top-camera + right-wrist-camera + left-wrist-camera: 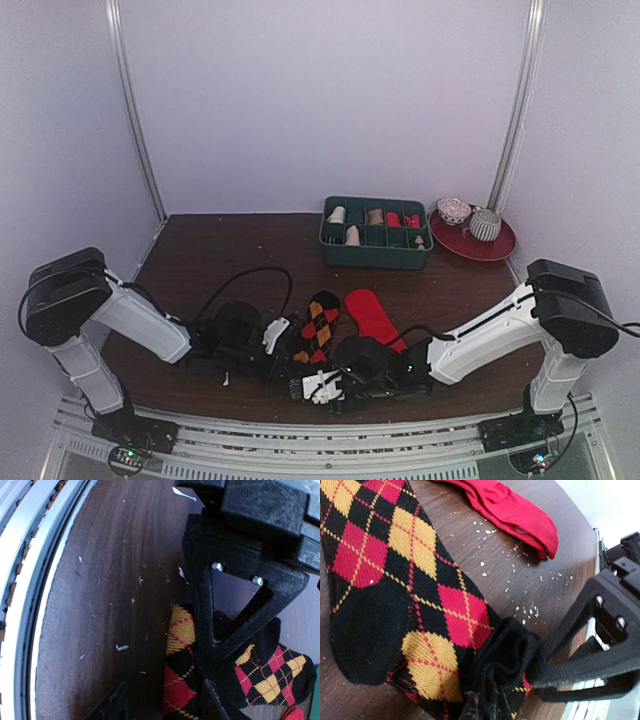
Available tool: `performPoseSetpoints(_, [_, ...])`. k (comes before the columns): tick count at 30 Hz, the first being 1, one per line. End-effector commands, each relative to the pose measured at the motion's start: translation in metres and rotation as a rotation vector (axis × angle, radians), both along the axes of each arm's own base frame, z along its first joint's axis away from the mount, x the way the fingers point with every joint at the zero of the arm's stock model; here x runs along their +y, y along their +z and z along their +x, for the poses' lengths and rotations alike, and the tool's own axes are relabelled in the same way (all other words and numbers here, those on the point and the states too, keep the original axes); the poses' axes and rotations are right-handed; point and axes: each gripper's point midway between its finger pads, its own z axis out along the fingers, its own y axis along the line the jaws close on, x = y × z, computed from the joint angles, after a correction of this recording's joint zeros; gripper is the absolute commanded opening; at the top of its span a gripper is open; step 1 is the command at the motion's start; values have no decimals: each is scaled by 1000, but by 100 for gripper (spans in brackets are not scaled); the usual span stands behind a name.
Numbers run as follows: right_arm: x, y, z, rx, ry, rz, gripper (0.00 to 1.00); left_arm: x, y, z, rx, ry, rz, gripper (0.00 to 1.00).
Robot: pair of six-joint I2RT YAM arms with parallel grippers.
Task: Roll the socks
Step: Roll a pair of socks at the center of the board.
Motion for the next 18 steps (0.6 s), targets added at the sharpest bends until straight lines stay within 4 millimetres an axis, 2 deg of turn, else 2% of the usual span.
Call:
performPoseSetpoints(1, [0, 6, 19, -46, -73, 22, 50, 47, -59, -32, 150, -12, 230, 0])
performPoseSetpoints(5, [0, 12, 20, -53, -76, 39, 50, 47, -60, -32, 151, -19, 234, 0])
performPoseSetpoints(10, [-6, -6, 29, 0, -98, -15, 50, 46, -60, -32, 149, -20, 230, 0])
performPoseSetpoints(16, [-16, -32, 29, 93, -105, -64, 49, 47, -60, -34, 152, -26, 232, 0])
performPoseSetpoints(18, [-18, -42, 32, 129, -134, -79, 43, 46, -60, -34, 150, -33, 228, 0])
